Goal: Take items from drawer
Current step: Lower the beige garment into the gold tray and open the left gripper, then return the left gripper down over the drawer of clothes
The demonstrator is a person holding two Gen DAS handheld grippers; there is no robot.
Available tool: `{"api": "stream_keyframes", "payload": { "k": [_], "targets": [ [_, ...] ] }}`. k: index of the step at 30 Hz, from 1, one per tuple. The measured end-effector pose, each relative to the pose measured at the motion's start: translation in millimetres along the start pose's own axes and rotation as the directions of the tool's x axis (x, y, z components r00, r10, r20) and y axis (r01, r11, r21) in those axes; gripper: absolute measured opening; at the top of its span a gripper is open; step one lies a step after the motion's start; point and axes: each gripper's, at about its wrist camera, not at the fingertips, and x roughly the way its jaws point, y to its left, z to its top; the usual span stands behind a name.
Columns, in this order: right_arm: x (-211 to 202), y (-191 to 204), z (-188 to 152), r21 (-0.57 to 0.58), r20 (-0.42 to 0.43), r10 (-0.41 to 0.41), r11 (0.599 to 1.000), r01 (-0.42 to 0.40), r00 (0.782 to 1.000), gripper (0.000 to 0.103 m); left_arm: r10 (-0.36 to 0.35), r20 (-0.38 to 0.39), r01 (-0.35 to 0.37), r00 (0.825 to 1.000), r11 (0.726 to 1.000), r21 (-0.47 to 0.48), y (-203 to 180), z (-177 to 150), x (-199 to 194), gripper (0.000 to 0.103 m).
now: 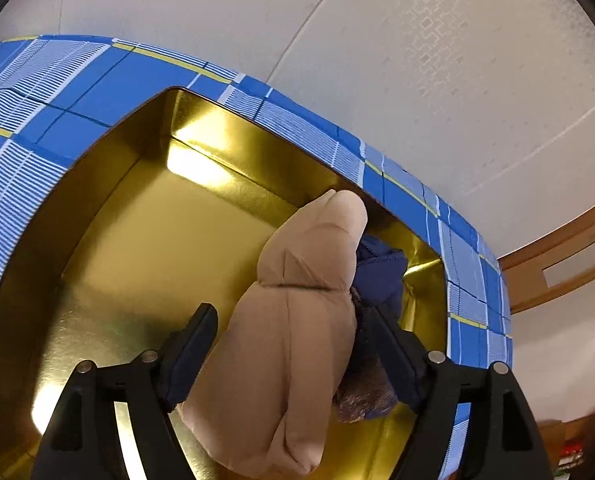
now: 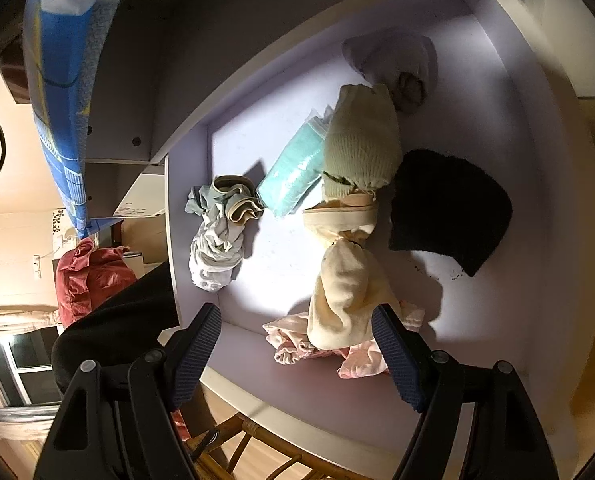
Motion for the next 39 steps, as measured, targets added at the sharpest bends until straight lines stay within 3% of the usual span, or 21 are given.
{"api": "stream_keyframes", "payload": {
  "k": [10,17,20,25,31,35,39],
  "targets": [
    [1.5,-0.2,-0.1,-0.013,0.009,-0.027,1.0,0.027,1.0,0.079,-0.016,-0.002,0.016,1.0,1.0,0.003,16.4,-9.3,-20.4,0.079],
    [2.4,-5.4,-0.2,-0.006,0.01,-0.04,0.999,0.04,0.999,0.079,0.012,0.001,-0.012,1.0,0.992,0.127,18.9,-32.3,-42.9,0.079],
    [3.4,-7.3,-0.3,-0.002,0.008,-0.049,0.999,0.049,0.999,0.079,-0.007,0.008,0.006,1.0,0.983,0.184,21.0,-47.7,-58.2,0.079],
    [6.2,-7.2,-0.9,-0.009,0.001,-0.066,0.998,0.066,0.998,0.079,-0.077,0.036,0.06,0.996,0.938,0.342,18.5,-89.5,-99.8,0.079],
    [8.4,-6.8,-2.3,-0.021,-0.003,-0.093,0.996,0.092,0.996,0.079,-0.163,0.014,0.14,0.987,0.89,0.433,30.7,-148.6,-136.1,0.079],
    [10.1,-6.1,-4.2,-0.037,-0.001,-0.121,0.992,0.121,0.993,0.079,-0.158,-0.01,0.146,0.987,0.883,0.447,50.5,-186.7,-142.6,0.079],
    [13.9,-2.8,-6.7,-0.07,0.001,-0.157,0.985,0.157,0.988,0.079,-0.097,-0.059,0.112,0.994,0.904,0.413,86.3,-223.1,-127.7,0.079]
  ]
}}
